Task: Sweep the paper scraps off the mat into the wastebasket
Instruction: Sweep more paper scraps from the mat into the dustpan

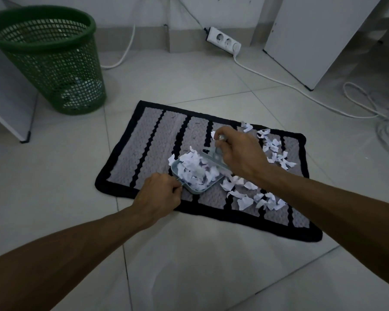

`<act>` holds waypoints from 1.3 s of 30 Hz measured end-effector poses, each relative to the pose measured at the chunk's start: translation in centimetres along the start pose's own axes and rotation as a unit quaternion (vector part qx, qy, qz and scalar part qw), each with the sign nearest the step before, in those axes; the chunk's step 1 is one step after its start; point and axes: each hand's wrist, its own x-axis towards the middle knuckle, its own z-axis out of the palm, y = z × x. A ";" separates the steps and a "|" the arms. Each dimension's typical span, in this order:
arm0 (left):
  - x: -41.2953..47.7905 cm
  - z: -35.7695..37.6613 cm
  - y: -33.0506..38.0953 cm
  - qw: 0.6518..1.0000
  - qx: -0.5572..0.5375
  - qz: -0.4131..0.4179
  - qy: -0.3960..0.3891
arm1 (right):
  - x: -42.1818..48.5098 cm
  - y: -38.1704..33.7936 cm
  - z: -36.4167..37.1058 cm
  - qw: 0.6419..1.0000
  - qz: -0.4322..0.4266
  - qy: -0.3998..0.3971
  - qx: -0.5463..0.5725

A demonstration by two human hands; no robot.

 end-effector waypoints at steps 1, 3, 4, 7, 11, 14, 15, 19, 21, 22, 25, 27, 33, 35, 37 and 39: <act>0.0 0.1 0.0 1.000 -0.002 -0.002 -0.002 | 0.2 -0.3 -0.4 1.000 0.003 0.012 0.004; 0.0 0.1 0.1 1.000 -0.004 -0.006 -0.003 | 0.7 -0.3 -0.8 0.999 0.010 0.045 -0.005; 0.0 0.1 0.1 1.000 -0.005 -0.005 -0.003 | 1.0 -0.2 -0.9 0.998 0.014 0.056 -0.012; 0.0 0.1 0.0 1.000 -0.012 -0.003 -0.002 | 1.0 0.1 -0.1 0.998 0.036 0.050 -0.029; 0.0 0.1 0.0 1.000 -0.021 -0.001 -0.009 | -0.4 -1.6 1.9 0.999 0.037 0.013 -0.022; -0.2 0.2 -0.2 1.000 -0.025 0.000 -0.009 | -0.6 -2.6 2.0 0.999 0.025 0.018 -0.011; -0.3 0.2 -0.3 1.000 -0.030 0.000 -0.005 | -0.4 -2.7 1.7 0.999 0.029 0.026 -0.003; -0.8 0.2 -0.7 0.999 -0.044 0.008 0.020 | 0.7 -2.6 -0.4 0.995 0.052 0.081 0.040; -1.0 0.0 -0.8 0.996 -0.077 0.005 0.044 | 1.3 -2.6 -1.5 0.989 0.064 0.114 0.066; -1.0 -0.2 -0.8 0.994 -0.097 0.002 0.056 | 1.6 -2.7 -2.0 0.987 0.069 0.128 0.072; -0.6 -1.2 -1.0 0.987 -0.135 -0.005 0.084 | 2.9 -3.2 -3.3 0.980 0.072 0.168 0.084; 0.1 -2.8 -0.9 0.982 -0.159 -0.025 0.101 | 4.1 -3.7 -4.0 0.976 0.063 0.184 0.103; 3.0 -10.5 -2.7 0.969 -0.097 -0.054 0.221 | 8.6 -7.1 -4.7 0.967 0.039 0.214 0.133; 3.9 -13.5 -3.6 0.963 -0.093 -0.075 0.243 | 10.3 -8.7 -4.6 0.965 0.032 0.217 0.141; 4.8 -16.5 -4.3 0.952 -0.089 -0.094 0.278 | 12.3 -10.4 -4.4 0.963 0.025 0.223 0.150; 5.9 -19.6 -5.3 0.945 -0.070 -0.097 0.304 | 14.2 -12.3 -4.2 0.962 0.021 0.221 0.160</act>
